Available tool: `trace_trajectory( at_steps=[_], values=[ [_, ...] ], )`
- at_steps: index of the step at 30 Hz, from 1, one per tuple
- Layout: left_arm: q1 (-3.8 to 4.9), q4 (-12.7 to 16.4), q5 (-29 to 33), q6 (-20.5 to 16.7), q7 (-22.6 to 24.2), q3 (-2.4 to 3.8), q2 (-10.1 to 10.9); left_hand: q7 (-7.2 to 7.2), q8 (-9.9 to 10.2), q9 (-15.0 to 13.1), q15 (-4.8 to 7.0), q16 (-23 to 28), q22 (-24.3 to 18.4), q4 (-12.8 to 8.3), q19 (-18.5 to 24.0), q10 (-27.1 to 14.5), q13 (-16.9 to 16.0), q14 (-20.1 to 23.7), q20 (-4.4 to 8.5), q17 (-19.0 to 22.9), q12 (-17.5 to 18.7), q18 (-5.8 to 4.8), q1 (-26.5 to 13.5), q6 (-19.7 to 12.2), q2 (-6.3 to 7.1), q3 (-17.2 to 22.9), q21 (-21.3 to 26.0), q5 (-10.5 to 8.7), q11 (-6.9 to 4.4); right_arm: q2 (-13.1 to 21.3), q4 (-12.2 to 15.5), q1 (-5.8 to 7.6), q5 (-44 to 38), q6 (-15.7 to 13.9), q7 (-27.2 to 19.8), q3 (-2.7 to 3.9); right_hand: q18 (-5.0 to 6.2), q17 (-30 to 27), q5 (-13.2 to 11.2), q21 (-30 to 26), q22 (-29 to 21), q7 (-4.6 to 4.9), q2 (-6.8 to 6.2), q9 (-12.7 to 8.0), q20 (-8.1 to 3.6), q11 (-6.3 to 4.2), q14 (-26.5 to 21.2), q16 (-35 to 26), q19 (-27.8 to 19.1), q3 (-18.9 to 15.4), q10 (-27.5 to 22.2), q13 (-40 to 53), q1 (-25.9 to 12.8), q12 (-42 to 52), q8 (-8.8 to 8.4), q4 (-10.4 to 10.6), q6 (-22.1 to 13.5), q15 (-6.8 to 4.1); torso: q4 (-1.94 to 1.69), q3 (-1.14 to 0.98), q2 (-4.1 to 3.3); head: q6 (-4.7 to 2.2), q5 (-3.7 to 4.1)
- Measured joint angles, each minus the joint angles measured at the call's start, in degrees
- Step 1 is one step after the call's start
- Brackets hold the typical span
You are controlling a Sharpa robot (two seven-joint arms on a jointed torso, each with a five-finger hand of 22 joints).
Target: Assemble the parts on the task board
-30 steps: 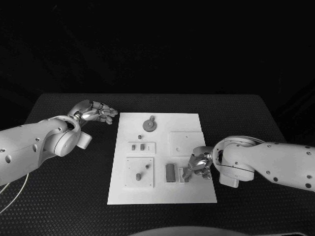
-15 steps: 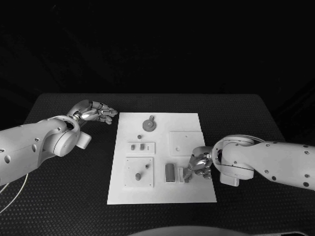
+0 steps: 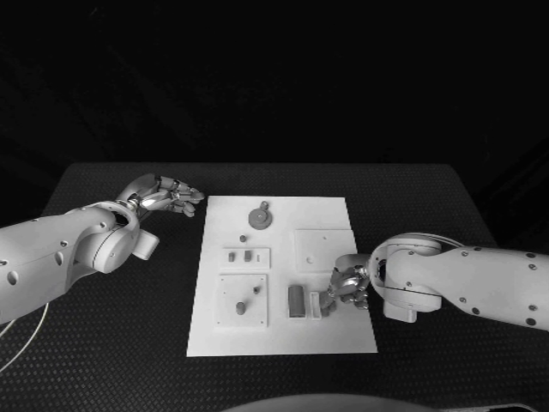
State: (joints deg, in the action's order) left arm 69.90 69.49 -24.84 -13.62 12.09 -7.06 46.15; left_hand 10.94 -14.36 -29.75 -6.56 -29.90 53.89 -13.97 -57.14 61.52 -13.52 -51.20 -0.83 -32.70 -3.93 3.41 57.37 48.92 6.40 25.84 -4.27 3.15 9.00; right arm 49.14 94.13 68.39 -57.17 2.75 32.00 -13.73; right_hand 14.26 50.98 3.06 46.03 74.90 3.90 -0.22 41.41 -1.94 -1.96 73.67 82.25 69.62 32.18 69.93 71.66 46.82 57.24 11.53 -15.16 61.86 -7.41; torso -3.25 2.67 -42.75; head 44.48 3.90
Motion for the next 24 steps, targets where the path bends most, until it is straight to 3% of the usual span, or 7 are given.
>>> trace_trajectory(
  at_steps=[7,14,20,24],
  values=[
    [0.0,0.0,0.0,0.0,0.0,0.0,0.0,0.0,0.0,0.0,-0.09,0.0,0.0,0.0,0.0,0.0,0.0,-0.1,0.0,-0.1,0.0,-0.07,0.0,0.0,0.0,0.0,0.0,0.0,0.0,-0.2,0.2,0.01,-2.8,0.4,0.0,0.03,0.01,0.0,0.0,0.0,0.0,0.0,0.0,0.0,0.0,0.0,0.0,0.0,0.0,0.0,0.0,0.0,0.0,0.0,0.19,0.0,0.0,0.02,0.01,-0.01,0.0,-0.07,0.0],
    [0.0,0.0,0.0,0.0,0.0,0.0,0.0,0.0,0.0,0.0,-0.09,0.0,0.0,0.0,0.0,0.0,0.0,-0.1,0.0,-0.1,0.0,-0.32,0.0,0.0,0.0,0.0,0.0,0.0,0.0,-0.4,0.4,0.06,-5.8,1.2,0.1,0.09,0.0,0.0,0.0,-0.4,0.0,0.0,-2.22,-0.1,-0.23,0.01,0.3,-0.2,0.3,0.5,0.0,0.0,-3.1,0.0,-0.07,2.7,0.0,-0.11,0.01,-0.01,0.01,-0.06,0.1],
    [0.0,0.0,0.0,0.0,0.0,0.0,0.1,0.0,0.0,0.0,0.03,0.0,0.0,0.0,0.0,0.0,0.0,-0.2,0.0,-0.1,0.0,-0.33,0.0,0.0,0.0,0.0,0.0,0.0,0.0,-0.5,0.5,0.12,-8.3,2.2,0.2,0.17,0.0,0.0,0.0,-0.4,0.0,0.0,-1.51,-0.2,-0.29,0.01,0.3,-0.2,0.3,0.4,0.0,0.0,-5.9,0.0,-0.06,4.0,0.0,-0.11,0.01,0.02,0.01,-0.05,0.15],
    [0.0,0.1,0.0,0.0,0.0,0.0,0.2,0.0,0.0,0.0,0.11,0.0,0.0,0.0,0.0,0.0,0.0,-0.3,0.0,-0.1,0.0,-0.34,0.0,0.0,0.0,0.0,0.0,0.0,0.0,-0.5,0.7,0.19,-10.3,3.0,0.3,0.23,0.0,0.0,0.0,-0.4,0.0,0.0,-1.91,-0.2,-0.29,0.01,0.2,-0.2,0.3,0.4,0.0,0.0,-6.3,0.0,-0.04,4.0,0.0,-0.26,-0.01,0.03,0.01,0.01,0.16]
  ],
)
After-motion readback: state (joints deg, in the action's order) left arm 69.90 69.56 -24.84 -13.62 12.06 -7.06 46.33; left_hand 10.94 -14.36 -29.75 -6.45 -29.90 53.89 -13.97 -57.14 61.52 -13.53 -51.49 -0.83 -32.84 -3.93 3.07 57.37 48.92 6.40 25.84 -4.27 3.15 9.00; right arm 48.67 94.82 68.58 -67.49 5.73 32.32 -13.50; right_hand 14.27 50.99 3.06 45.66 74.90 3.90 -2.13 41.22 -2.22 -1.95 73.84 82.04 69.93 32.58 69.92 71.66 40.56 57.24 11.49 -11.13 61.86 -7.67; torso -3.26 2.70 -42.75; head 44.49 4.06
